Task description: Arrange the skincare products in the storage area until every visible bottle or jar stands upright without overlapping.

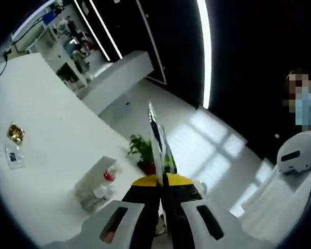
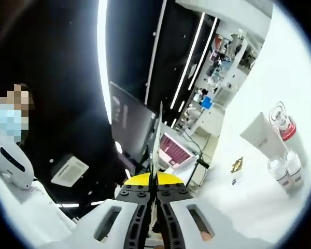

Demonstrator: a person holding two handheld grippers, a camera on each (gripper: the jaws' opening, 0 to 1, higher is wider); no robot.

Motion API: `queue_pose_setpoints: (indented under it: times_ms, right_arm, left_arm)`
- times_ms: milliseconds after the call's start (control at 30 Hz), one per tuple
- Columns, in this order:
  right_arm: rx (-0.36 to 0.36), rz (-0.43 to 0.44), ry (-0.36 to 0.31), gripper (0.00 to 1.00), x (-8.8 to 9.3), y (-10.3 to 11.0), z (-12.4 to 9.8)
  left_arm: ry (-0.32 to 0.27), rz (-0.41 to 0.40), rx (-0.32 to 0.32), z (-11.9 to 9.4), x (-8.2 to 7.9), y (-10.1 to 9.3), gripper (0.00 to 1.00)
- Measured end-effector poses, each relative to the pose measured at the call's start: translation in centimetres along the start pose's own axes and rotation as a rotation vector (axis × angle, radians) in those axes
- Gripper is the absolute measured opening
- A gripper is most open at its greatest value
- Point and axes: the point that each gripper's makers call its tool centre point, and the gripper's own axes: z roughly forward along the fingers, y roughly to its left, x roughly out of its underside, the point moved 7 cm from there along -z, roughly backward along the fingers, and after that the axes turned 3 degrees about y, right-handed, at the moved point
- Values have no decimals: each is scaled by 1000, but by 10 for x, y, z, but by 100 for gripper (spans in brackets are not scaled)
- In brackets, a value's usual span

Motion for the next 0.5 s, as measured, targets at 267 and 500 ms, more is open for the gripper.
queue_pose_setpoints:
  times_ms: [267, 500]
  right_arm:
    - [55, 48, -11, 1, 4, -11, -3]
    - [91, 88, -7, 1, 8, -21, -3]
  left_arm:
    - [143, 92, -138, -1, 17, 13, 23]
    - [180, 71, -169, -10, 28, 21, 19]
